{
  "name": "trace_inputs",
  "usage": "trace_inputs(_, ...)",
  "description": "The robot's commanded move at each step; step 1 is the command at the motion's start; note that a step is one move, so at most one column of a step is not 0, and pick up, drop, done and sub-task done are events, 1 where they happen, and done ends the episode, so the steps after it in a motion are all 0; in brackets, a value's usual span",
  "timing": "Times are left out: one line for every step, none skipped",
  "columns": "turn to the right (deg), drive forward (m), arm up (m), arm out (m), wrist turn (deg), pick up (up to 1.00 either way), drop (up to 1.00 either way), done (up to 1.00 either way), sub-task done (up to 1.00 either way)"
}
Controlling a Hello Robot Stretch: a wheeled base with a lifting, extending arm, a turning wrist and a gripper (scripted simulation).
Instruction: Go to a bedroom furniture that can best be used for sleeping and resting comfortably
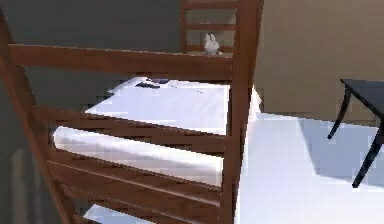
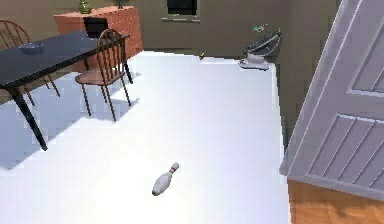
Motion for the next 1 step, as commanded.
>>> trace_inputs(0.0, 0.00, 0.00, 0.00, 0.0, 0.00, 0.00, 1.00, 0.00)
